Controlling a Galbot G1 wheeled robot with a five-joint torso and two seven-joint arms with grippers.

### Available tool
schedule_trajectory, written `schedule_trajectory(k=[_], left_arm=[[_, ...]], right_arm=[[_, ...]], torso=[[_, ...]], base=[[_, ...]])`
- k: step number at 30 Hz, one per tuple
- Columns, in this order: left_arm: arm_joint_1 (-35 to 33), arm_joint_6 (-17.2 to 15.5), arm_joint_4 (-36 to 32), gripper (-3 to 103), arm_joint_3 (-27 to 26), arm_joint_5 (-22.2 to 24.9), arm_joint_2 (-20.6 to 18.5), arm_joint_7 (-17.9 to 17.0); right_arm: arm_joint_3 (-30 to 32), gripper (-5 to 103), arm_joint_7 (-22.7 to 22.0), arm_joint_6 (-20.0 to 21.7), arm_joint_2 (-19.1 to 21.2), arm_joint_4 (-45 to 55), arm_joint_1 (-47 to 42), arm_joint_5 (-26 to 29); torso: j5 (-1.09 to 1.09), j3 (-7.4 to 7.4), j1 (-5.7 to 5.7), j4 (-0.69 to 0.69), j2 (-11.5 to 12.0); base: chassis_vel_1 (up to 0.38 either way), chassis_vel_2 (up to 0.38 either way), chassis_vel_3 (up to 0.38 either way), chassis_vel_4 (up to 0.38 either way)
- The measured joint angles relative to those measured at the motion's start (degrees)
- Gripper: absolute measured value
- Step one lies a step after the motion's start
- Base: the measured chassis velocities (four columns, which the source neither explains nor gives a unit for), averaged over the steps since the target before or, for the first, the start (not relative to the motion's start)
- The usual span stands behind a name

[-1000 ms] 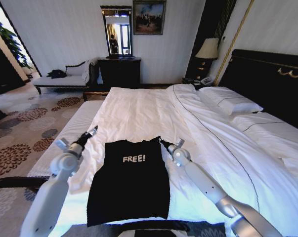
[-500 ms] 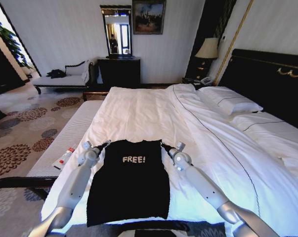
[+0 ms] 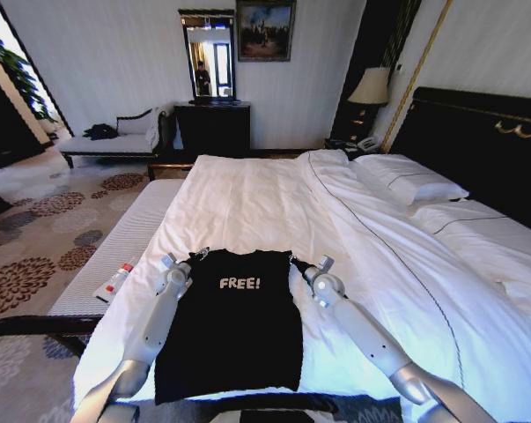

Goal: Fold the clothes on the bed.

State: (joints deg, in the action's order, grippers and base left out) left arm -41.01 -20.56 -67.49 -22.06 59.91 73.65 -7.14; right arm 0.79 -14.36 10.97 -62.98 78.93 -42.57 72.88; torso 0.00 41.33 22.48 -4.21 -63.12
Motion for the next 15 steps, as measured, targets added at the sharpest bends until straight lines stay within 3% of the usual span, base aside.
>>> schedule_trajectory(k=[6,8,9,11,15], left_arm=[[-0.39,0.49,-0.35,36,-0.67,-0.04,-0.72,0.2],[-0.51,0.56,-0.49,36,-0.83,-0.04,-0.99,0.28],[-0.67,0.62,-0.68,25,-1.0,-0.04,-1.37,0.4],[-0.8,0.63,-0.78,25,-1.12,-0.03,-1.69,0.51],[-1.02,0.69,-1.07,4,-1.31,0.02,-2.54,0.95]], right_arm=[[0.3,0,-0.06,0.0,0.12,0.3,-0.2,-0.12],[0.31,0,-0.07,-0.01,0.16,0.31,-0.21,-0.14],[0.32,0,-0.08,-0.02,0.2,0.35,-0.21,-0.16],[0.32,0,-0.09,-0.03,0.21,0.37,-0.21,-0.17],[0.23,0,-0.16,-0.07,0.26,0.47,-0.2,-0.27]], torso=[[-0.01,0.0,0.0,0.0,0.0],[-0.01,0.0,0.0,0.0,0.0],[-0.01,0.0,0.0,0.01,0.0],[-0.01,0.0,0.0,0.01,0.0],[-0.01,0.0,0.0,0.01,0.0]], base=[[0.0,0.0,0.0,0.0],[0.0,0.0,0.0,0.0],[0.0,0.0,0.0,0.0],[0.0,0.0,0.0,0.0],[0.0,0.0,0.0,0.0]])
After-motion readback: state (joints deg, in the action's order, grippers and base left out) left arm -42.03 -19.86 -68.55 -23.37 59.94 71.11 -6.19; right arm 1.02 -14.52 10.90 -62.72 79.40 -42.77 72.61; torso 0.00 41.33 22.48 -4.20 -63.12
